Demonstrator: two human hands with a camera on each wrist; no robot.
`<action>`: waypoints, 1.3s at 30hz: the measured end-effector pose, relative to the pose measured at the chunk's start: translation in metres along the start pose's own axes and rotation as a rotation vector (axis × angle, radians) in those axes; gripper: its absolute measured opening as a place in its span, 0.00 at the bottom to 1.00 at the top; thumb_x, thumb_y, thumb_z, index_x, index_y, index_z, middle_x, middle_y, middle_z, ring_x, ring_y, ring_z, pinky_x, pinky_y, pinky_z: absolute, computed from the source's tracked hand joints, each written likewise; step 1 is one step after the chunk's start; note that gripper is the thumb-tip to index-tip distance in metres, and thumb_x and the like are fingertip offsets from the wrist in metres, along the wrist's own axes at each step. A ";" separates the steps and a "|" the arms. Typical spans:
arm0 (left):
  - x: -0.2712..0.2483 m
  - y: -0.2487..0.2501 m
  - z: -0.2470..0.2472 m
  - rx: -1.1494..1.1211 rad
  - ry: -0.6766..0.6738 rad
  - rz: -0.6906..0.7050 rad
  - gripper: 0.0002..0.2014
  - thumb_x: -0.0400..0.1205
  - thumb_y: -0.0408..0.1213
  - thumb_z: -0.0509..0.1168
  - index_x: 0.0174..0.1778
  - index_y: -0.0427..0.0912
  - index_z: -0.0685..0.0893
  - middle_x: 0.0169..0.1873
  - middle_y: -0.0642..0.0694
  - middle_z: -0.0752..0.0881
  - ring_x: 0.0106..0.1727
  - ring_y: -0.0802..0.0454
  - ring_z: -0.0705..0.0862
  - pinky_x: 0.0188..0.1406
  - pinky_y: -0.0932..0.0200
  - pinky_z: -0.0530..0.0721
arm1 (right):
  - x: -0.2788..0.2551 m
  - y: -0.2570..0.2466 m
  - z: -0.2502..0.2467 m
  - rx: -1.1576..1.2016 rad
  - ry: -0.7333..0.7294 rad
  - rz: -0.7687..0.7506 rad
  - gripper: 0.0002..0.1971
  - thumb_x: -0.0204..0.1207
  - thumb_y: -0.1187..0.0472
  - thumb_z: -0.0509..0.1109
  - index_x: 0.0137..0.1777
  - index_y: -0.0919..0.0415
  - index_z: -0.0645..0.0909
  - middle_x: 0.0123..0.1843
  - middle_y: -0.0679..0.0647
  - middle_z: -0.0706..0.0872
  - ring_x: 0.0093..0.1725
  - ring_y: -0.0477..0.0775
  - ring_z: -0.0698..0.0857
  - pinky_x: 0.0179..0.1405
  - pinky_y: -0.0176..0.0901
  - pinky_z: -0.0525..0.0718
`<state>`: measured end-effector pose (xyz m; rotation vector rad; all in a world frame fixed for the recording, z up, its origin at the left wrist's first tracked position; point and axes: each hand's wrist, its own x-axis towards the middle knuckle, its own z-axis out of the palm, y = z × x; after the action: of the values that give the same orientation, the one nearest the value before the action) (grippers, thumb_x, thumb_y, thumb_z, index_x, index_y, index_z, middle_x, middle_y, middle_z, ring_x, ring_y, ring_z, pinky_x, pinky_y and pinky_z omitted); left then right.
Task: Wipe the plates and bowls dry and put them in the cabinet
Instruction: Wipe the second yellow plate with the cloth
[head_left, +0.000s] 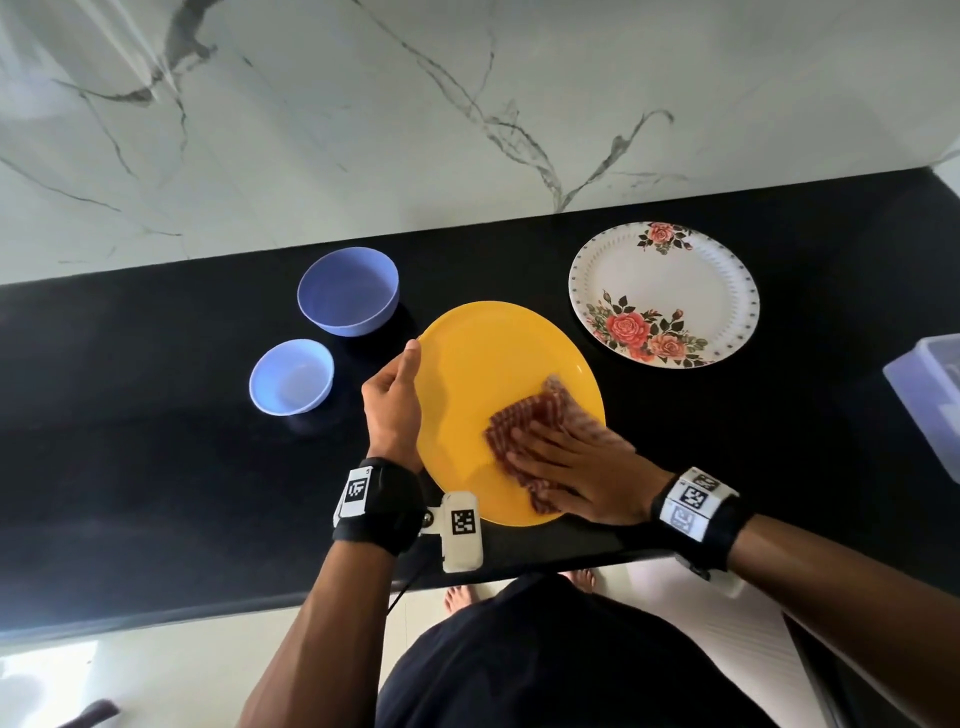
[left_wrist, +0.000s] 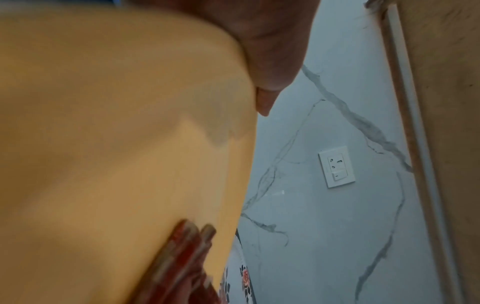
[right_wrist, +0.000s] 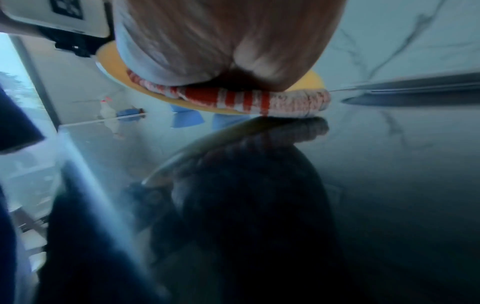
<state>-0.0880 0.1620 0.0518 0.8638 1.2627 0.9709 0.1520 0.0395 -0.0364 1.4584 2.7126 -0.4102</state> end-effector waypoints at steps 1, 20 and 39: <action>0.000 -0.001 0.000 0.006 0.002 0.009 0.11 0.91 0.48 0.66 0.45 0.54 0.91 0.34 0.61 0.93 0.42 0.59 0.90 0.50 0.54 0.89 | -0.003 0.007 -0.001 -0.001 -0.032 0.050 0.31 0.88 0.34 0.34 0.87 0.39 0.28 0.90 0.46 0.37 0.90 0.52 0.38 0.86 0.56 0.29; 0.000 0.009 0.015 0.043 0.014 0.049 0.23 0.85 0.55 0.71 0.33 0.39 0.82 0.34 0.40 0.80 0.38 0.42 0.79 0.46 0.46 0.83 | 0.092 -0.044 -0.036 -0.100 0.308 0.050 0.35 0.90 0.40 0.49 0.90 0.60 0.53 0.91 0.62 0.55 0.90 0.63 0.49 0.88 0.67 0.43; 0.014 0.000 0.009 0.135 0.087 0.099 0.16 0.82 0.58 0.71 0.36 0.52 0.93 0.38 0.54 0.91 0.48 0.50 0.88 0.63 0.39 0.89 | 0.077 -0.042 -0.028 -0.192 0.237 0.009 0.33 0.91 0.42 0.41 0.90 0.61 0.50 0.90 0.65 0.54 0.89 0.70 0.51 0.83 0.80 0.51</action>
<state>-0.0783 0.1752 0.0480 1.0061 1.3824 1.0191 0.0770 0.0871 -0.0126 1.5531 2.8231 0.0277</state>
